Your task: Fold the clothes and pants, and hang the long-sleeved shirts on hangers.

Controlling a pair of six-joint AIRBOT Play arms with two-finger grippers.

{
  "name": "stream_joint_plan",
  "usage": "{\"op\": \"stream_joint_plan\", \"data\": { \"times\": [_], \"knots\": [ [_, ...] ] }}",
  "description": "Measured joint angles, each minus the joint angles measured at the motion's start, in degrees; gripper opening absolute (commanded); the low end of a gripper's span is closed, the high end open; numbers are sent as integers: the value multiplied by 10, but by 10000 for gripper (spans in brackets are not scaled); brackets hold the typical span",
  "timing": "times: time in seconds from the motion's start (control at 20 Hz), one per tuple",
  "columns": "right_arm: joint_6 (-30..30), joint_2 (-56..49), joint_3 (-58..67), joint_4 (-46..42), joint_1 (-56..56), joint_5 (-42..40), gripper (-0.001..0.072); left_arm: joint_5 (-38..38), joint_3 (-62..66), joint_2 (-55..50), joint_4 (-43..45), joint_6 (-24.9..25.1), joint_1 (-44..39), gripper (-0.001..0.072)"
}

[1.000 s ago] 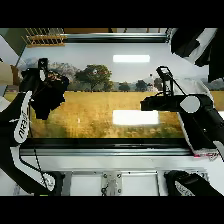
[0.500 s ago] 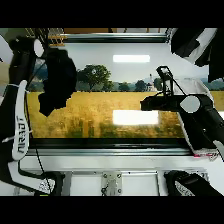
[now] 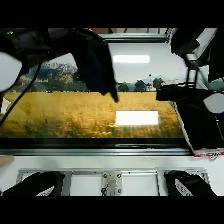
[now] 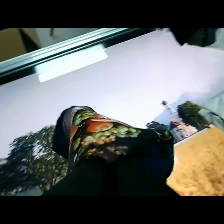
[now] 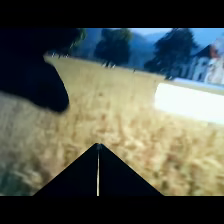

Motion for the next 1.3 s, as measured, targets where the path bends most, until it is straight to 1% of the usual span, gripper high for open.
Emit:
{"op": "stream_joint_plan", "data": {
  "times": [0.1,0.25,0.3,0.35,0.4,0.7,0.9,1.05,1.25,1.3],
  "knots": [
    [1,30,4,-5,-33,-19,12,15,-51,30,2,-20,-11,6],
    [1,59,7,-8,-66,-33,12,22,-153,50,-4,-61,26,6],
    [3,64,7,-9,-72,-37,12,23,-187,50,-16,-68,45,101],
    [3,66,8,-9,-76,-37,12,23,-219,45,-32,-75,66,490],
    [3,68,8,-9,-78,-38,12,23,-250,36,-52,-80,89,720],
    [5,66,8,-7,-84,-10,12,-2,-386,-10,-187,-84,257,720],
    [5,61,8,-6,-85,14,12,-16,-493,-18,-236,-75,346,720],
    [5,54,8,2,-85,31,12,-2,-563,-20,-280,-50,393,720],
    [5,42,7,20,-85,54,12,38,-620,-24,-334,-29,449,720],
    [5,39,7,24,-85,59,12,46,-626,-29,-349,-24,461,694]
  ]
}}
